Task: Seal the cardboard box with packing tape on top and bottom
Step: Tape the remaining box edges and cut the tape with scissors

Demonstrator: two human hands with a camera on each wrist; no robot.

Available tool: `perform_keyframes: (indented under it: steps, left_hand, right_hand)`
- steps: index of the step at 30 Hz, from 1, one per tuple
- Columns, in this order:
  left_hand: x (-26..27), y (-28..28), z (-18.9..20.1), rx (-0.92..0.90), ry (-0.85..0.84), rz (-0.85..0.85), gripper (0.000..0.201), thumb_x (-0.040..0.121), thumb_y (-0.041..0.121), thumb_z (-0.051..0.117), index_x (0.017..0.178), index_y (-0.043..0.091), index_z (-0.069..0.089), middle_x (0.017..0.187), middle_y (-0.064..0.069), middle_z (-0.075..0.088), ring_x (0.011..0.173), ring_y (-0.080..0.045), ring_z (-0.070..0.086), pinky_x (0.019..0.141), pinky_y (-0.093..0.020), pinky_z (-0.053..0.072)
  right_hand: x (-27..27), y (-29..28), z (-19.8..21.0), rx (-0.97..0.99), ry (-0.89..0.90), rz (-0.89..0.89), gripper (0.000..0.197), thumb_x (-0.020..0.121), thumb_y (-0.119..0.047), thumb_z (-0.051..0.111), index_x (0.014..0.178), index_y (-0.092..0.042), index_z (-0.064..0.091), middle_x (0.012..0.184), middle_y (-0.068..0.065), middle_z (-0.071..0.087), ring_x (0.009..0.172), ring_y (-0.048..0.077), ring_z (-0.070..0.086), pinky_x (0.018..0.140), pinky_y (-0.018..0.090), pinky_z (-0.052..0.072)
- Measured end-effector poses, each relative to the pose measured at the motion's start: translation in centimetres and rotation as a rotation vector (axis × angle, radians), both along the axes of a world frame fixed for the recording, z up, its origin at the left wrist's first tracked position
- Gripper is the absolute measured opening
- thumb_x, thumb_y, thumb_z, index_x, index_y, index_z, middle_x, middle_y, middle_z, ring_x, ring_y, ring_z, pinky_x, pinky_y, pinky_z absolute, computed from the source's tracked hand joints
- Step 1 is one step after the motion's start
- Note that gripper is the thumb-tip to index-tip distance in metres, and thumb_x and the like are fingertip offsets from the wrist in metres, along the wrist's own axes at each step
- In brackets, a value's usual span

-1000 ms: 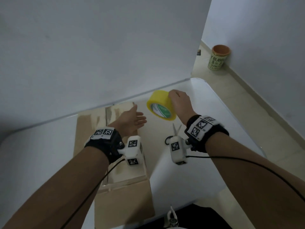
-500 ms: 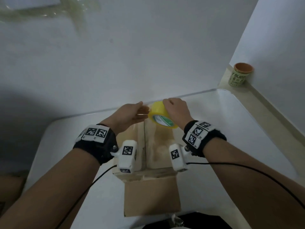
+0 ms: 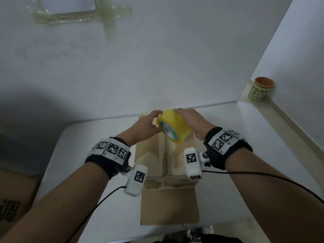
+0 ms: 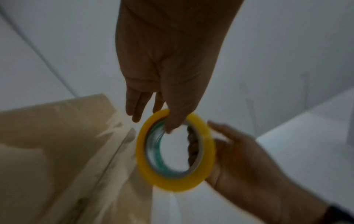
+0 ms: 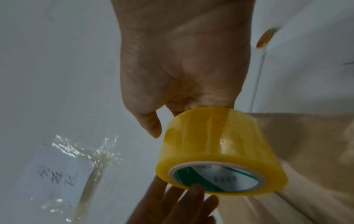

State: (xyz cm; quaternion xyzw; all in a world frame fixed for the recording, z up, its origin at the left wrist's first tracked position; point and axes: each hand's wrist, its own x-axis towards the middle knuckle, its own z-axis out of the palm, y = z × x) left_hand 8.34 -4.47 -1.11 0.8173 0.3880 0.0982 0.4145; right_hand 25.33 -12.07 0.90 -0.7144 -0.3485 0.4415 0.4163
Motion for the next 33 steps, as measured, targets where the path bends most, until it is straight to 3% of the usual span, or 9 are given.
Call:
perform_keyframes:
  steps: [2, 4, 7, 10, 15, 19, 22, 28, 33]
  left_hand:
    - [0.2, -0.3, -0.5, 0.225, -0.011, 0.058, 0.043, 0.094, 0.027, 0.058, 0.135, 0.024, 0.046, 0.107, 0.005, 0.062, 0.083, -0.013, 0.061, 0.068, -0.019, 0.041]
    - [0.1, -0.1, -0.6, 0.282, -0.086, 0.125, 0.034, 0.097, 0.030, 0.053, 0.130, 0.023, 0.053, 0.099, 0.004, 0.066, 0.081, -0.013, 0.060, 0.070, -0.023, 0.044]
    - [-0.8, 0.7, -1.0, 0.036, -0.203, 0.186, 0.030, 0.098, 0.036, 0.050, 0.121, 0.022, 0.060, 0.103, -0.005, 0.070, 0.078, -0.021, 0.071, 0.076, -0.035, 0.059]
    - [-1.5, 0.8, -1.1, -0.227, -0.308, 0.230, 0.035, 0.096, 0.045, 0.049, 0.121, 0.023, 0.061, 0.110, -0.003, 0.069, 0.078, -0.021, 0.073, 0.070, -0.031, 0.060]
    - [-2.1, 0.7, -1.6, -0.340, -0.363, 0.256, 0.032, 0.096, 0.044, 0.051, 0.117, 0.023, 0.063, 0.107, -0.005, 0.071, 0.077, -0.023, 0.073, 0.068, -0.029, 0.058]
    - [-2.1, 1.0, -1.8, -0.037, -0.287, 0.314, 0.023, 0.097, 0.034, 0.051, 0.116, 0.024, 0.062, 0.096, -0.008, 0.071, 0.071, -0.021, 0.072, 0.070, -0.030, 0.059]
    - [-2.3, 1.1, -1.7, 0.207, -0.234, 0.298, 0.027, 0.098, 0.033, 0.050, 0.122, 0.027, 0.060, 0.085, -0.005, 0.070, 0.070, -0.017, 0.071, 0.074, -0.030, 0.057]
    - [-2.6, 1.2, -2.8, 0.192, -0.175, 0.299, 0.029, 0.098, 0.031, 0.048, 0.125, 0.029, 0.058, 0.095, -0.006, 0.072, 0.080, -0.017, 0.071, 0.080, -0.033, 0.056]
    - [-1.7, 0.0, -2.3, 0.403, -0.111, 0.112, 0.041, 0.098, 0.023, 0.050, 0.138, 0.031, 0.049, 0.116, -0.002, 0.066, 0.101, -0.021, 0.062, 0.087, -0.033, 0.049]
  right_hand:
    - [-0.2, 0.0, 0.5, 0.018, 0.086, 0.050, 0.045, 0.090, -0.040, 0.058, 0.123, -0.010, 0.061, 0.120, 0.009, 0.064, 0.108, 0.026, 0.061, 0.097, 0.042, 0.048]
    - [-0.3, -0.3, 0.9, 0.035, 0.204, 0.092, 0.038, 0.093, -0.033, 0.056, 0.121, -0.007, 0.062, 0.115, 0.010, 0.067, 0.102, 0.025, 0.064, 0.089, 0.037, 0.051]
    - [-0.2, -0.5, 0.8, 0.059, 0.355, 0.146, 0.041, 0.095, -0.031, 0.054, 0.126, -0.005, 0.058, 0.122, 0.011, 0.065, 0.110, 0.026, 0.062, 0.096, 0.037, 0.047]
    - [-0.3, -0.3, 0.4, 0.076, 0.379, 0.201, 0.045, 0.095, -0.031, 0.052, 0.131, -0.005, 0.054, 0.129, 0.010, 0.061, 0.118, 0.026, 0.058, 0.106, 0.040, 0.042]
    - [-0.7, 0.3, 0.1, 0.085, 0.305, 0.243, 0.043, 0.095, -0.031, 0.051, 0.128, -0.003, 0.057, 0.128, 0.012, 0.062, 0.120, 0.030, 0.056, 0.107, 0.043, 0.040]
    - [-0.8, 0.5, -0.3, 0.075, 0.284, 0.261, 0.059, 0.087, -0.051, 0.055, 0.132, -0.012, 0.056, 0.128, 0.005, 0.063, 0.118, 0.022, 0.059, 0.107, 0.042, 0.042]
    - [-1.0, 0.5, -1.0, 0.086, 0.293, 0.256, 0.053, 0.093, -0.044, 0.053, 0.131, -0.007, 0.056, 0.128, 0.008, 0.063, 0.119, 0.024, 0.058, 0.110, 0.042, 0.039]
    - [-1.3, 0.0, -2.0, 0.092, 0.356, 0.240, 0.043, 0.098, -0.028, 0.049, 0.129, 0.003, 0.053, 0.128, 0.016, 0.060, 0.120, 0.030, 0.056, 0.105, 0.037, 0.041]
    - [-1.7, 0.3, -2.7, -0.006, 0.312, 0.134, 0.076, 0.063, -0.050, 0.060, 0.125, -0.006, 0.056, 0.110, 0.014, 0.063, 0.096, 0.025, 0.058, 0.083, 0.037, 0.046]
